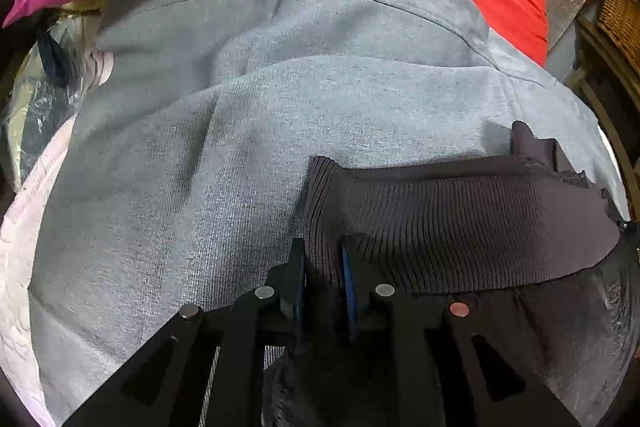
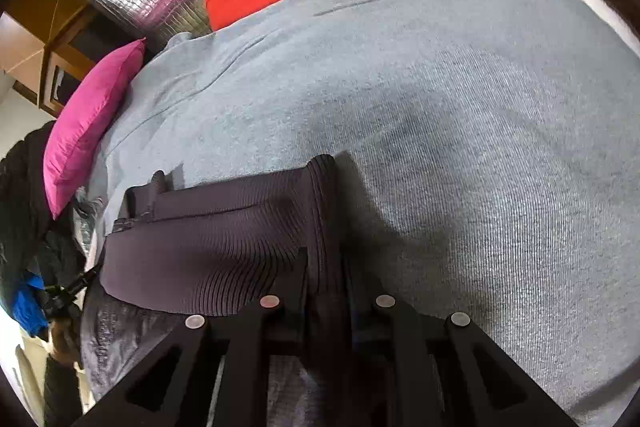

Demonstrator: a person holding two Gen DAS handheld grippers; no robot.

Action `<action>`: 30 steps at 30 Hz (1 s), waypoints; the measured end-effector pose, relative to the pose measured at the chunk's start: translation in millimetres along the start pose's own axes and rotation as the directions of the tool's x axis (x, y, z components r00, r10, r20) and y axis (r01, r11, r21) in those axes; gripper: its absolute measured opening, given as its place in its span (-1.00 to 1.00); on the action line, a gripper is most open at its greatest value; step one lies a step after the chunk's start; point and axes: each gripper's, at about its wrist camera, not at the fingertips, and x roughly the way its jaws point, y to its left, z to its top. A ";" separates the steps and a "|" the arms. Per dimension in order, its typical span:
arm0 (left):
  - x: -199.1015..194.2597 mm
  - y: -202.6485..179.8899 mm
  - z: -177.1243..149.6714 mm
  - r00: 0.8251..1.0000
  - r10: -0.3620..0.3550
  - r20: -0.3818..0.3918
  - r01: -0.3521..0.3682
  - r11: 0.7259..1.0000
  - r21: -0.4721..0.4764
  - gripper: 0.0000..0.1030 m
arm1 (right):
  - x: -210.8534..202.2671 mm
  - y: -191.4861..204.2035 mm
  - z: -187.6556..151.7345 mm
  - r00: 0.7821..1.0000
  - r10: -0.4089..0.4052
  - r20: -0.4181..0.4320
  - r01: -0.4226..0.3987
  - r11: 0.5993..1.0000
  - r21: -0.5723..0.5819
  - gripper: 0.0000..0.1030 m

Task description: Fold large clothes

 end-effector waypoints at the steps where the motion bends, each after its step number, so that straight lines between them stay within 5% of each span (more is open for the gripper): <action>1: -1.6 -2.6 0.2 1.000 0.025 0.008 -0.025 1.000 0.002 -0.52 | -1.9 -0.1 -0.3 1.000 -0.002 0.001 0.002 1.000 0.004 -0.62; 3: -6.2 -14.7 1.4 0.999 0.040 0.026 -0.040 0.999 0.009 -0.39 | -4.9 -2.0 -0.9 1.000 0.028 0.008 -0.028 0.998 0.049 -0.20; 5: -14.6 -21.2 1.9 0.998 0.040 0.049 -0.042 0.999 0.026 -0.28 | -14.5 4.0 -6.7 0.999 0.025 0.029 -0.026 0.999 0.047 0.44; 7: -32.9 -24.2 -0.7 0.993 0.074 0.095 -0.078 0.996 0.039 -0.07 | -26.6 13.3 -9.4 0.998 -0.009 0.058 0.009 1.000 0.008 0.47; 13: -101.6 -26.4 -24.0 0.966 0.096 0.240 -0.105 0.994 0.026 0.17 | -86.4 25.0 -34.6 0.987 -0.031 0.158 0.037 0.999 -0.032 0.47; 16: -133.2 -35.3 -61.2 0.954 0.050 0.297 -0.071 0.996 0.059 0.31 | -96.8 36.5 -60.0 0.990 -0.017 0.138 0.032 0.994 -0.101 0.47; 20: -154.5 -41.6 -109.7 0.934 0.073 0.349 -0.099 0.994 0.055 0.31 | -80.6 43.0 -79.9 0.983 -0.143 0.118 0.163 0.970 -0.179 0.47; 22: -162.4 -32.7 -136.8 0.933 0.078 0.352 -0.082 0.997 -0.003 0.32 | -72.3 34.8 -80.0 0.987 -0.135 0.086 0.147 0.979 -0.144 0.23; 23: -165.8 -28.5 -146.4 0.934 0.076 0.349 -0.073 0.997 -0.023 0.32 | -69.5 35.1 -80.7 0.990 -0.117 0.082 0.129 0.980 -0.154 -0.68; 25: -174.3 -13.5 -170.9 0.932 0.083 0.353 -0.055 0.994 -0.090 0.32 | -76.4 39.8 -83.4 0.986 -0.127 0.109 0.143 0.976 -0.163 -0.83; 30: -158.9 3.1 -193.6 0.953 0.077 0.294 -0.028 0.986 -0.167 0.32 | -77.5 37.6 -93.3 0.972 -0.201 0.121 0.218 0.965 -0.144 -0.80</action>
